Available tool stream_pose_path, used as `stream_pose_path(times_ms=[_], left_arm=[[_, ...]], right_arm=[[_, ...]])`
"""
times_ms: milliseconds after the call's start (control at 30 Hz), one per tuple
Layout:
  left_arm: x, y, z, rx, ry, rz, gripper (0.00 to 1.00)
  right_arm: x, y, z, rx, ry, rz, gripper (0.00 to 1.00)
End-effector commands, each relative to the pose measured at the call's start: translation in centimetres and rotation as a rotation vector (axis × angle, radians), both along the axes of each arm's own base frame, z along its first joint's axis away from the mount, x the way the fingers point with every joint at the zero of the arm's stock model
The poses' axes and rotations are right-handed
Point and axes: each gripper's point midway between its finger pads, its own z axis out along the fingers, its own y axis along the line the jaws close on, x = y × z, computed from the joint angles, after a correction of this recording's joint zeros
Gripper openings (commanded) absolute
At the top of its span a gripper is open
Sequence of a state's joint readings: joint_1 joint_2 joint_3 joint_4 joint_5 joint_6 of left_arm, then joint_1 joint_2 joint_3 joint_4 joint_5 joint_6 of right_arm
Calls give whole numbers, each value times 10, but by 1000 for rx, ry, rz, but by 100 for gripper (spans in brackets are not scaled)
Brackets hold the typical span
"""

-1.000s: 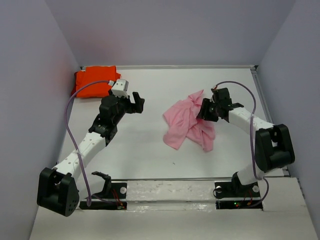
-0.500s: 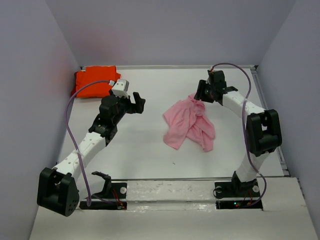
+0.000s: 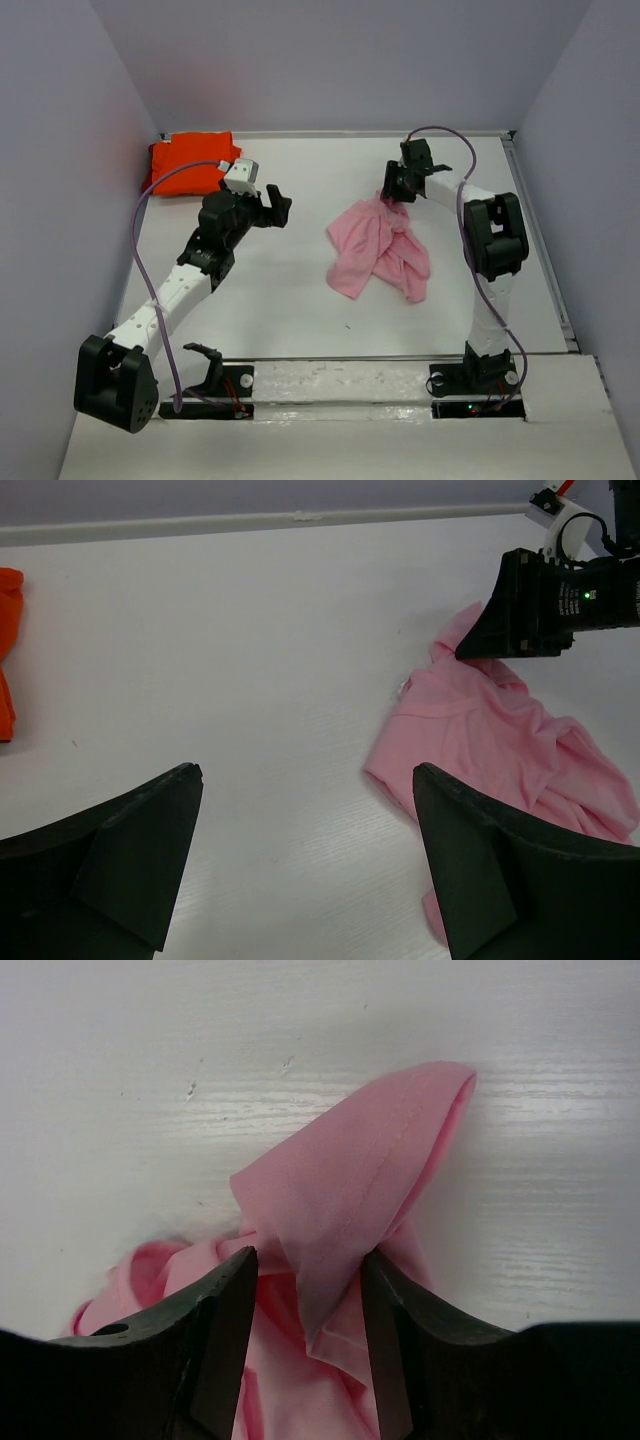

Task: Fold and stack the t-shirts
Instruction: Move the tshirt to the center of the board, then flatten out the tshirt

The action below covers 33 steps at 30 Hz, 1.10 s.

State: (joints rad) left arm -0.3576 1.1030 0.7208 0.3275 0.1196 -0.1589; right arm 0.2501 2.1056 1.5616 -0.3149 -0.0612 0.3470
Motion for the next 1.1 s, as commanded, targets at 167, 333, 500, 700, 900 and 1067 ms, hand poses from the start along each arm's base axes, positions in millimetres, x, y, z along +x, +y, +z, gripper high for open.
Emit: stream_pose_path(times_ms=[167,333,500,700,900,1067], left_arm=[[1,-2,33,-37,-95,-15,95],[1,-5,32,-41,-94,-27,95],[1,-6,32,-45,-93,-31,95],[1,-6,31,-46,-95,-36,95],[0,-5,36,-51,-111,-31,95],[-2,-4,41,-58,-131,-30,95]], right_arm=[[14,4,19,-16,-61,24,0],[-1,-8,86,-27,-183,10,0],[-27,-16,173,0,-341,5,0],[-60,-5,275,88,-517,65,0],[-94,46,337,215,-607,274,0],[-128,95,380,253,-670,443,0]])
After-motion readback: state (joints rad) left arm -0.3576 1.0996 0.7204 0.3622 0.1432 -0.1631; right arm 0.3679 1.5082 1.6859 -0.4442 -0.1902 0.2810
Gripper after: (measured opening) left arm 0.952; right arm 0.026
